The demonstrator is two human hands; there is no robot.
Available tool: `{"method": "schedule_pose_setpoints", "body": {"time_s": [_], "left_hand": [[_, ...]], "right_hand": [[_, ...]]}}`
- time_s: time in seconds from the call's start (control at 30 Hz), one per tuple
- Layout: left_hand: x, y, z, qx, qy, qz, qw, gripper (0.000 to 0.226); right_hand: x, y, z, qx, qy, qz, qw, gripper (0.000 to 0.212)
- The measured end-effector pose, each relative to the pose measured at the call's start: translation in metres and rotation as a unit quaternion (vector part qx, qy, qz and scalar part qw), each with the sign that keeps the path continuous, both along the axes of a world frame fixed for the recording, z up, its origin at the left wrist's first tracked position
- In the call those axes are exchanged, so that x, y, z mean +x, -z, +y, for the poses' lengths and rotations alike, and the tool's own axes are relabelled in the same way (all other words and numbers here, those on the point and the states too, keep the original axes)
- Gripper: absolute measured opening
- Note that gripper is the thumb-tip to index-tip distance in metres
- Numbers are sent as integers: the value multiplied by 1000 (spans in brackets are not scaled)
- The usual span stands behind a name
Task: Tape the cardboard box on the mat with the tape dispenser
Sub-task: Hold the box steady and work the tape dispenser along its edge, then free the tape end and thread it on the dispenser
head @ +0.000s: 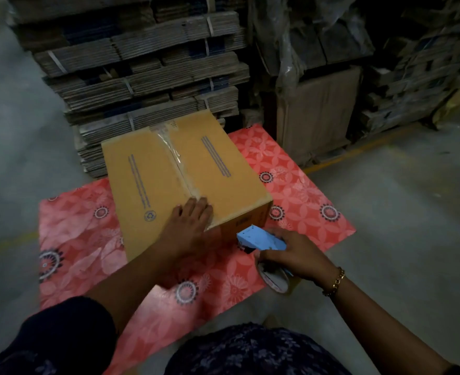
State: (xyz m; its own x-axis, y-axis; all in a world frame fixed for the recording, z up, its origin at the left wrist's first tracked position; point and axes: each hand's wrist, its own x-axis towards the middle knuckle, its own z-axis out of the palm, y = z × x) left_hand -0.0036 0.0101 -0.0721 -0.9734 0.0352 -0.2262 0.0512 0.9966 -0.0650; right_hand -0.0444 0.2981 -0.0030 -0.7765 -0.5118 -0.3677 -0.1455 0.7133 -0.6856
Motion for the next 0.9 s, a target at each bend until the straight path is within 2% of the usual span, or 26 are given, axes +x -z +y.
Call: {"method": "schedule_pose_setpoints", "body": {"time_s": [0.07,0.1,0.13,0.2,0.27,0.3,0.37,0.43,0.5,0.57,0.6,0.63,0.7,0.73,0.8,0.87,0.9], "left_hand": [[-7,-22,3,24,-30,-92,995,135],[-9,-36,10,63,-53,-107,991,148],[-11,-50,22,114,-67,-93,987,153],[-14,-71,55,209,-62,-32,975,142],[-17,-83,93,259,-13,19,966,119],[-19,-85,111,274,13,35,961,105],[-23,-86,137,319,16,54,946,82],[-25,-84,150,371,-33,59,926,77],[-27,-82,159,379,-62,79,920,68],[-29,-80,166,385,-104,87,913,57],[-31,-79,167,415,-132,94,895,59],[-33,-79,168,473,-168,99,859,66],[-34,-83,170,614,-262,105,737,81],[-35,-89,170,665,-313,100,671,82],[-37,-101,171,719,-393,115,561,70],[-40,-112,165,769,-417,143,463,59],[-41,-119,160,790,-419,141,425,60]], "right_hand": [[-16,-2,7,-3,-26,-11,1000,55],[-25,-5,11,-4,-47,-14,999,54],[-33,-8,14,0,-72,-14,997,55],[-49,-18,19,16,-120,-16,993,68],[-68,-26,22,29,-142,-33,989,83],[-78,-30,21,24,-161,-54,985,83],[-97,-34,19,20,-228,-91,969,70],[-110,-40,14,-11,-261,-161,952,46],[-119,-64,12,-38,-227,-272,934,31],[-132,-75,14,-31,-160,-342,926,44],[-142,-78,16,-27,-135,-364,921,58],[-149,-81,16,-24,-132,-362,923,73],[-166,-79,15,-65,-98,-330,937,86],[-173,-79,15,-102,-53,-309,944,78],[-179,-79,21,-195,30,-236,952,59],[-168,-81,27,-269,61,-158,948,53],[-158,-80,30,-293,53,-122,947,47]]}}
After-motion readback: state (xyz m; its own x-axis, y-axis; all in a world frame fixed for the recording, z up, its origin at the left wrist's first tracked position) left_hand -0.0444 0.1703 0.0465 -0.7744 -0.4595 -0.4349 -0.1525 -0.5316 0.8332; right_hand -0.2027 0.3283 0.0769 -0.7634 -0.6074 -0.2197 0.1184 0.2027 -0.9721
